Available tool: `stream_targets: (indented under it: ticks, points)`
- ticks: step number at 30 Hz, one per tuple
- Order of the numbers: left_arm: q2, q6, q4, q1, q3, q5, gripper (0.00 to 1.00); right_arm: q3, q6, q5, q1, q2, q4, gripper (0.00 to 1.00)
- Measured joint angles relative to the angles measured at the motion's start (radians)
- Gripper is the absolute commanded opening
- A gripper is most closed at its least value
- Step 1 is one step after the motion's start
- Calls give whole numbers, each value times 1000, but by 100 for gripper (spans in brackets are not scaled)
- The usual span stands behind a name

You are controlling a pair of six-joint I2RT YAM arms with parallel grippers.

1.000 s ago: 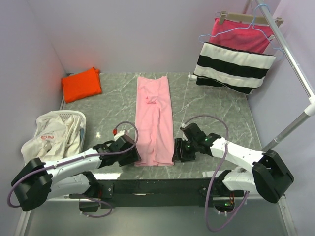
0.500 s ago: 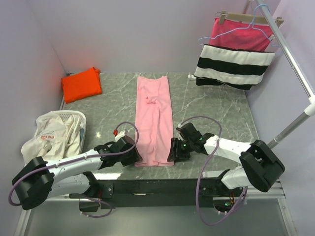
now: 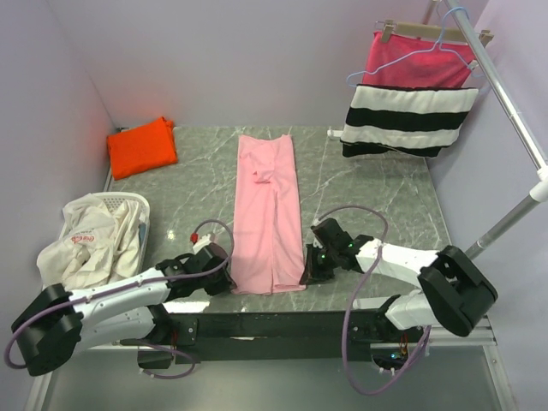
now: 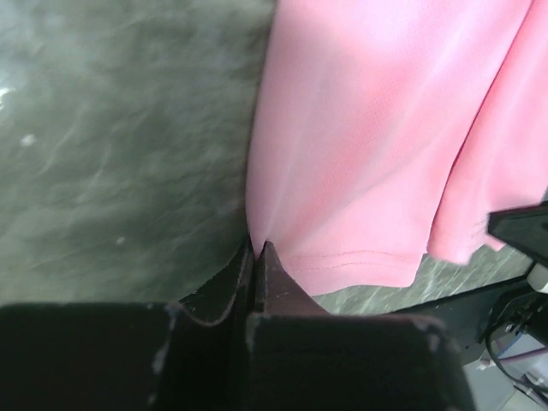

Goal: Fold and stack the t-shirts
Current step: Grab the bottom of the folded rectangular tshirt with both arms

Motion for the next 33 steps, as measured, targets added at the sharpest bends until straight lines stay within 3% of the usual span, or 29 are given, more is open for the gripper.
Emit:
stream_targets:
  ticks: [1,3,4,6,7,11,14,18,21,23,26,27,28,30,33]
  points:
    - [-24,-6,-14,0,-11,0,1,-7,2,24,0,-24,-24,2]
    - [-63,-13,-39,-1,-26,0,4,-15,4,64,0,-64,-72,24]
    - [-80,-15,-51,-1,-32,0,14,-18,7,76,0,-74,-85,45]
    - [-95,-14,-66,-3,-35,0,27,-20,18,77,0,-94,-103,57]
    - [-95,-13,-72,-3,-35,0,42,-17,16,78,2,-105,-101,62]
    - [-76,-13,-49,-4,-18,9,59,-14,10,69,3,-122,-99,64]
    - [-58,-12,-37,-5,0,14,63,-14,10,70,3,-128,-102,65]
    - [-58,-13,-31,-7,1,16,58,-18,10,65,3,-129,-96,59]
    - [-58,-12,-30,-7,-3,16,49,-34,14,26,1,-119,-63,51]
    - [-58,-13,-26,-7,-10,18,37,-44,19,-6,3,-104,-35,48]
    - [-58,-17,-18,-8,-24,23,18,-50,18,-48,6,-79,-6,35]
    - [-56,-11,-17,-8,-27,25,14,-50,18,-60,9,-66,1,22]
    - [-52,-16,-17,-8,-30,27,3,-50,19,-67,11,-53,8,15]
    - [-45,-14,-14,-9,-30,27,1,-50,16,-71,17,-38,14,0]
    - [-42,-13,-16,-11,-23,25,1,-51,14,-61,19,-38,9,0]
